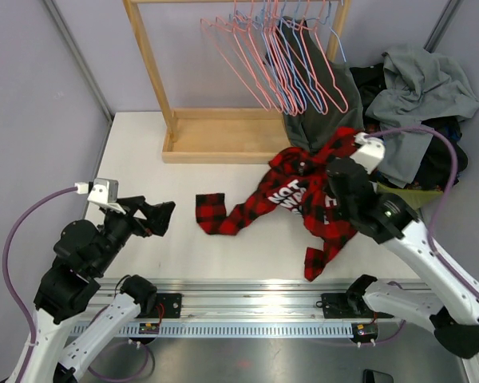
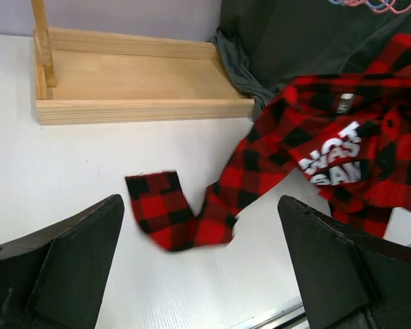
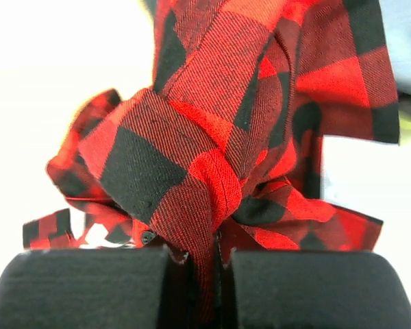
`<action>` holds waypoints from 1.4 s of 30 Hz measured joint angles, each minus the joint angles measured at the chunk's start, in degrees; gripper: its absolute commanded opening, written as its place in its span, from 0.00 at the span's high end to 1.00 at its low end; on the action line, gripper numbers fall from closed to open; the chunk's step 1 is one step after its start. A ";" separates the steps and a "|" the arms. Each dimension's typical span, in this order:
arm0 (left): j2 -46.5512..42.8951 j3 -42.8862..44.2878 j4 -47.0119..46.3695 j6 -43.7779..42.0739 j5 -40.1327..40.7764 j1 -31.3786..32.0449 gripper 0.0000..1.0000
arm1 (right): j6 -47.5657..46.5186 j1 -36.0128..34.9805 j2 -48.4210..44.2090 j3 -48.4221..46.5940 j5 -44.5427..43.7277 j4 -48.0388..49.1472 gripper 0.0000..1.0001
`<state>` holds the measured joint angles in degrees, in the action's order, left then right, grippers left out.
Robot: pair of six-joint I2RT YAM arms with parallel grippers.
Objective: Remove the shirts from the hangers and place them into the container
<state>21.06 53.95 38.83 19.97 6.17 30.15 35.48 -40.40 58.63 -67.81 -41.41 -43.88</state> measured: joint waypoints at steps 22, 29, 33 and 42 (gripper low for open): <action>8.20 0.00 -5.68 1.75 -17.79 0.00 0.01 | -27.45 4.46 -13.70 -4.28 -29.03 23.58 1.00; 8.02 0.00 -6.38 2.12 -20.41 0.00 0.01 | -27.82 20.13 4.04 -21.99 -16.02 24.90 1.00; 6.67 0.02 -6.27 2.05 -20.50 0.00 0.01 | -24.61 32.70 13.73 -30.05 -6.27 21.09 1.00; 6.86 1.62 -5.33 1.03 -20.50 0.00 0.01 | -20.35 48.74 40.13 -73.11 8.50 11.43 1.00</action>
<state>27.92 55.57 33.50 20.99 -14.33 30.15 15.14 8.34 98.76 -140.92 -32.91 -32.45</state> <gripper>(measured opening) 0.987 0.045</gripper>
